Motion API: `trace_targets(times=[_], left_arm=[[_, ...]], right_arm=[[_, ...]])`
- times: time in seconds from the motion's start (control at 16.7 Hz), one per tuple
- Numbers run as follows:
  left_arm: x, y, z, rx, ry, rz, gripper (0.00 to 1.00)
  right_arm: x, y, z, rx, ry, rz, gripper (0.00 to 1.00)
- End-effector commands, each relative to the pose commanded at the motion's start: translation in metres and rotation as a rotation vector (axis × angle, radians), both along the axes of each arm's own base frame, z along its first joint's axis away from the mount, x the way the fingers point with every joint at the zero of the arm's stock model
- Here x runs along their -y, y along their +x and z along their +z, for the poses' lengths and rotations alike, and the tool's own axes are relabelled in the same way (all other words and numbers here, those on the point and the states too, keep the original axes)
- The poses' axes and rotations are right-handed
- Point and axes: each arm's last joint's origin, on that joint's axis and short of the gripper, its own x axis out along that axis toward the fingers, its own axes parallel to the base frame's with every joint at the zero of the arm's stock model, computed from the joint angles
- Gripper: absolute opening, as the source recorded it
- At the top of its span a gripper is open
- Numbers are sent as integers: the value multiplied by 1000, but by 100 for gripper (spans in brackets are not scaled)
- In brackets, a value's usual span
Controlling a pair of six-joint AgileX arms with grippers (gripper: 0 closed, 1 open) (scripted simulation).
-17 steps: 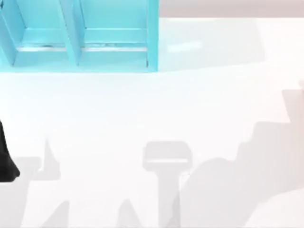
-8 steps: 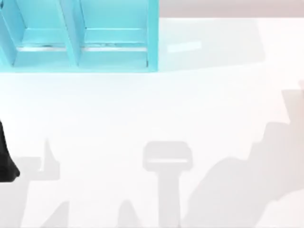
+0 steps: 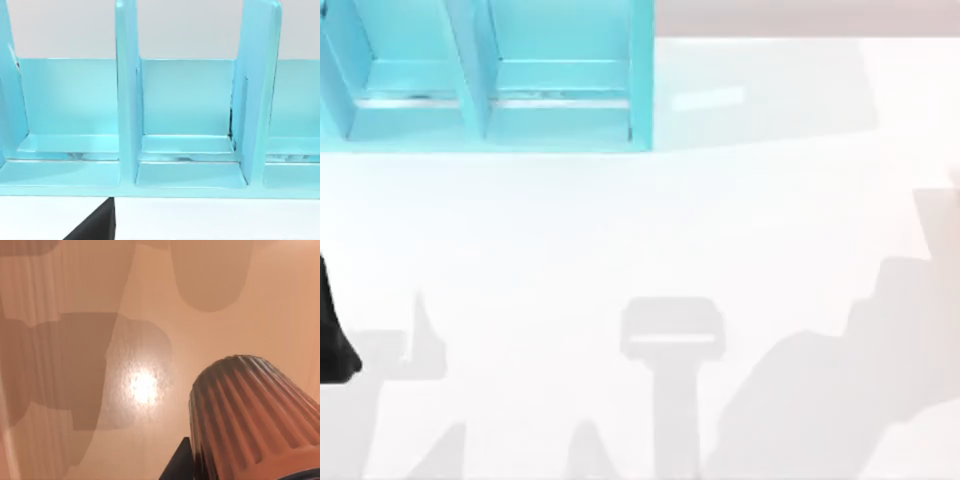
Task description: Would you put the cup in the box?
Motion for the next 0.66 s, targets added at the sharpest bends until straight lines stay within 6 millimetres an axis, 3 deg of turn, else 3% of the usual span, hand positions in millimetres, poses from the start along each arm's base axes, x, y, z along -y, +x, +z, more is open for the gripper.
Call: trace_targets(times=[0.3, 0.66], left_arm=[[0, 0, 0, 0, 0, 0, 100], [0, 0, 0, 0, 0, 0, 100]], right_arm=[[0, 0, 0, 0, 0, 0, 98], [0, 0, 0, 0, 0, 0, 100]])
